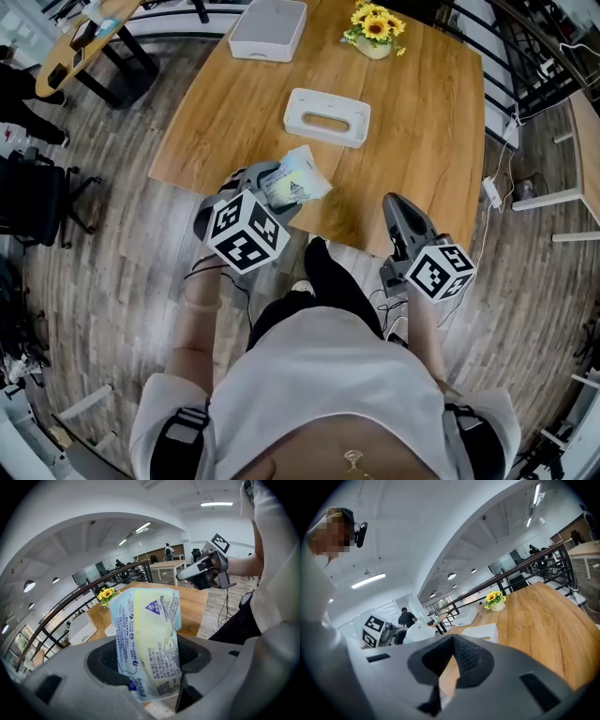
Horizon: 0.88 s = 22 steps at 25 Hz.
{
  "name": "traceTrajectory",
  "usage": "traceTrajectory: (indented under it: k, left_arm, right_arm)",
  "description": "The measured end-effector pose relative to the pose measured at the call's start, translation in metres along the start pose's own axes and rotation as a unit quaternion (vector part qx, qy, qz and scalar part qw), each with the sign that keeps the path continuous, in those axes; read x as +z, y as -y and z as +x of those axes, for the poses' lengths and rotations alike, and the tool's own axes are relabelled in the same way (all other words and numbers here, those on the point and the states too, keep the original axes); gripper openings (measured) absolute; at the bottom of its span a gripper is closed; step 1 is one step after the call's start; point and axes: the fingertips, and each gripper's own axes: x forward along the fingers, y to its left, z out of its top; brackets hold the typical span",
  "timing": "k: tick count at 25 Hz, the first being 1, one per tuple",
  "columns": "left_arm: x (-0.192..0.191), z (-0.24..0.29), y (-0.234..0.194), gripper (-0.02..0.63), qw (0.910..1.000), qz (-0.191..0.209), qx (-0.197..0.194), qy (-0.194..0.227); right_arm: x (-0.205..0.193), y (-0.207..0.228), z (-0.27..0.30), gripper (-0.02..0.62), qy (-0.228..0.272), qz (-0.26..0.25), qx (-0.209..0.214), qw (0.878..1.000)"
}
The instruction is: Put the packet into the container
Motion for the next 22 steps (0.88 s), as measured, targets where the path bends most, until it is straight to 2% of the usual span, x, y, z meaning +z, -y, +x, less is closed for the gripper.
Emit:
traceTrajectory:
  k: [8,22]
  left_arm:
    - [0.02,0.051,-0.072,0.285,0.9994,0.029,-0.005,-0.017]
    - [0.037,0.153,-0.137,0.285,0.9888,0.117,-0.065,-0.065]
  right_arm:
    - [0.027,0.043,0.036,0.011,-0.004,0.022,-0.013,1.0]
    - [0.036,0.103,0.053,0.011,-0.013,0.067,-0.045,0.997]
